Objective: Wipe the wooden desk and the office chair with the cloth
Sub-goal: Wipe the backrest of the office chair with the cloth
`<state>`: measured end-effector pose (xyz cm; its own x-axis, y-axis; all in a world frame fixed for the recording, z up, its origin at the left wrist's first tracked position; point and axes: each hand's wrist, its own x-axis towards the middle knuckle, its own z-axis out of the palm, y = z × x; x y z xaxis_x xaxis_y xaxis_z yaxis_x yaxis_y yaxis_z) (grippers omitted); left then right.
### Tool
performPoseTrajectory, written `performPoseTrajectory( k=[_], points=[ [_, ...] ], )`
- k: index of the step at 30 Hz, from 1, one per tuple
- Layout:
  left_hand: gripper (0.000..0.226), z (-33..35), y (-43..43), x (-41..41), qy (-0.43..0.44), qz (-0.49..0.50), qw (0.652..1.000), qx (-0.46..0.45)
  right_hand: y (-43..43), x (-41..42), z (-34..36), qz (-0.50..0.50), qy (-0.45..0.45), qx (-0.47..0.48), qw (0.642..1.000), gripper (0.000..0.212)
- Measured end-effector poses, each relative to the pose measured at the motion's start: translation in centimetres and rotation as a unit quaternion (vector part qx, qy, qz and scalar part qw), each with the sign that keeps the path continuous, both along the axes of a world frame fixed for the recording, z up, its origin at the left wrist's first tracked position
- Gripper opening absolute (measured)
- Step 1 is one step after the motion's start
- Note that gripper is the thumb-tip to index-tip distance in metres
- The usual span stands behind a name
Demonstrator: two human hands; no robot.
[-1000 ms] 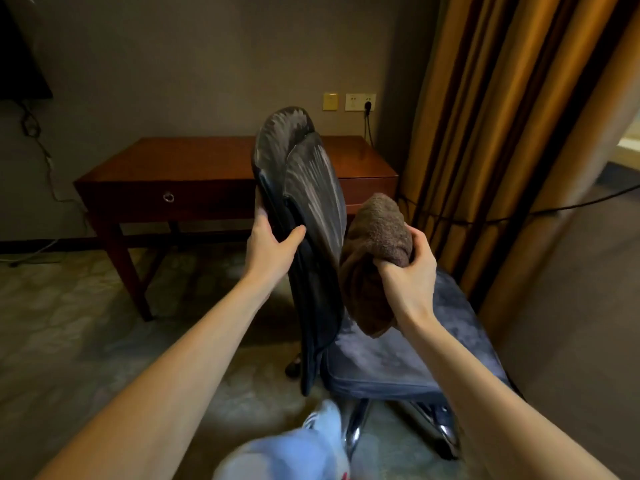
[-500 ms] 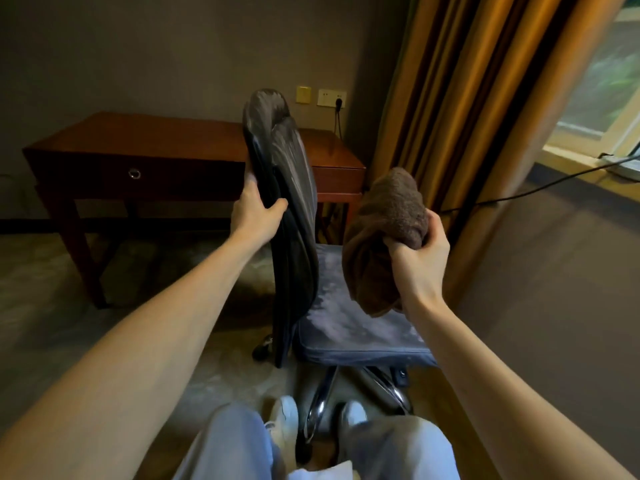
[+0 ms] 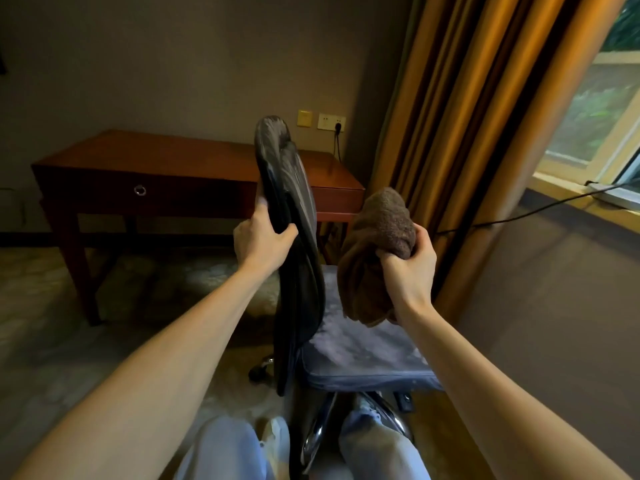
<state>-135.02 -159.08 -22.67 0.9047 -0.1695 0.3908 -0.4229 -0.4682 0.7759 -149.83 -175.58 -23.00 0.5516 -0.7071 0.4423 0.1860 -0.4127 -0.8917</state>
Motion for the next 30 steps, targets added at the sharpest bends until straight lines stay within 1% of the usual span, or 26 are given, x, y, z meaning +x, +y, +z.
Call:
performPoseTrajectory(
  k=[3, 6, 11, 12, 13, 14, 15, 17, 19, 20, 24, 26, 28, 30],
  points=[
    [0.043, 0.0, 0.5, -1.2, -0.023, -0.006, 1.000, 0.004, 1.3, 0.1, 0.6, -0.008, -0.012, -0.059, 0.998, 0.059],
    [0.044, -0.1, 0.2, -2.9, -0.048, 0.004, 0.999, 0.013, 2.4, 0.3, 0.9, 0.001, -0.025, -0.123, 0.992, 0.057],
    [0.045, -1.1, 0.8, -4.5, -0.104, -0.008, 0.994, 0.035, 4.5, -0.5, 0.3, 0.003, -0.052, -0.179, 0.983, 0.057],
    [0.041, -1.1, 0.8, -4.9, -0.099, -0.014, 0.995, 0.029, 4.9, -0.8, -0.2, 0.005, -0.053, -0.186, 0.981, 0.057],
    [0.031, -1.1, 0.7, -5.3, -0.086, -0.009, 0.996, 0.024, 5.2, -1.1, -0.6, 0.009, -0.053, -0.190, 0.980, 0.057],
    [0.017, -0.8, 0.6, -5.8, -0.069, -0.009, 0.997, 0.015, 5.4, -1.4, -0.9, 0.010, -0.052, -0.194, 0.980, 0.057],
    [0.012, -0.8, 0.4, -6.3, -0.063, -0.004, 0.998, 0.004, 5.4, -1.7, -1.2, 0.006, -0.052, -0.195, 0.979, 0.057],
    [0.008, -1.0, 0.3, -6.7, -0.094, -0.008, 0.995, 0.006, 5.2, -2.4, -1.5, -0.011, -0.055, -0.188, 0.981, 0.056],
    [0.032, -1.3, 0.5, -7.0, -0.128, -0.008, 0.991, 0.023, 5.2, -2.8, -1.5, -0.019, -0.058, -0.178, 0.982, 0.057],
    [0.037, -1.3, 0.6, -7.3, -0.135, -0.015, 0.991, 0.017, 5.1, -3.0, -1.4, -0.019, -0.058, -0.180, 0.982, 0.059],
    [0.040, -1.6, 0.3, -8.2, -0.174, -0.017, 0.985, -0.005, 5.8, -2.7, -1.5, 0.034, -0.069, -0.186, 0.979, 0.079],
    [0.034, -1.2, 0.2, -8.5, -0.182, -0.008, 0.983, 0.002, 6.1, -2.1, -2.0, 0.056, -0.061, -0.212, 0.974, 0.078],
    [0.029, -1.0, 0.2, -8.2, -0.171, 0.003, 0.985, 0.014, 5.9, -1.5, -3.1, 0.076, -0.040, -0.241, 0.967, 0.074],
    [0.020, -0.6, 0.7, -7.8, -0.099, 0.004, 0.995, 0.014, 5.5, -0.9, -4.9, 0.096, -0.024, -0.248, 0.964, 0.072]
  ],
)
